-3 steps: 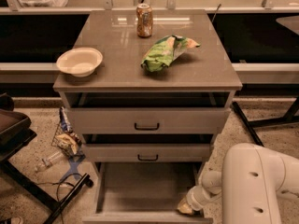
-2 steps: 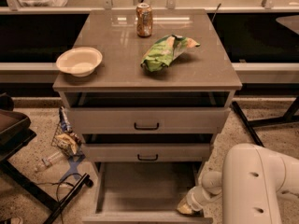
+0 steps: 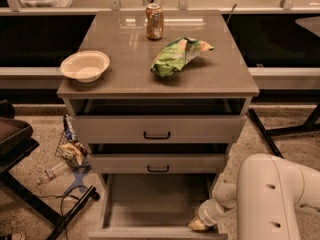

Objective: Open bottom drawer

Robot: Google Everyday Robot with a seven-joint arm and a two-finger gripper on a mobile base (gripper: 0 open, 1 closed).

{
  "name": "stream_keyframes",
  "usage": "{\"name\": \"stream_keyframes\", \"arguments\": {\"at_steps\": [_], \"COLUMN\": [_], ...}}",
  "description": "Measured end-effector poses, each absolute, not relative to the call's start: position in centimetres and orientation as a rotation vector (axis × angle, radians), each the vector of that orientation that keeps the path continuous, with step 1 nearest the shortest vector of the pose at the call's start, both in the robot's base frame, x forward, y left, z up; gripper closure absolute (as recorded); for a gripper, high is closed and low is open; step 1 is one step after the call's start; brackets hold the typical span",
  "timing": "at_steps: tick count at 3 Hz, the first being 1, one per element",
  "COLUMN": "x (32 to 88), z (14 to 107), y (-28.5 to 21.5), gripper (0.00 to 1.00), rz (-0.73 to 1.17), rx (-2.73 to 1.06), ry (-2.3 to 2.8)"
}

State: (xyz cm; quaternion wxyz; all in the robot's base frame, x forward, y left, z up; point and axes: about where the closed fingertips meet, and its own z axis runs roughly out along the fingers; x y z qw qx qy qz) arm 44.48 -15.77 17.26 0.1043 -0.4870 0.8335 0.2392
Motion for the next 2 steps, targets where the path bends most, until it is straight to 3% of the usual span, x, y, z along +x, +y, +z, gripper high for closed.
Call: {"name": "stream_keyframes", "arguments": {"at_steps": [1, 2], "x": [44.33, 44.33], "z": [17.16, 17.15], "y": [-15.64, -15.64], "gripper": [0.00, 0.00], "rz": [0.710, 0.710], "rx": [-1.437, -1.437], "ry": [2.458, 2.458]}}
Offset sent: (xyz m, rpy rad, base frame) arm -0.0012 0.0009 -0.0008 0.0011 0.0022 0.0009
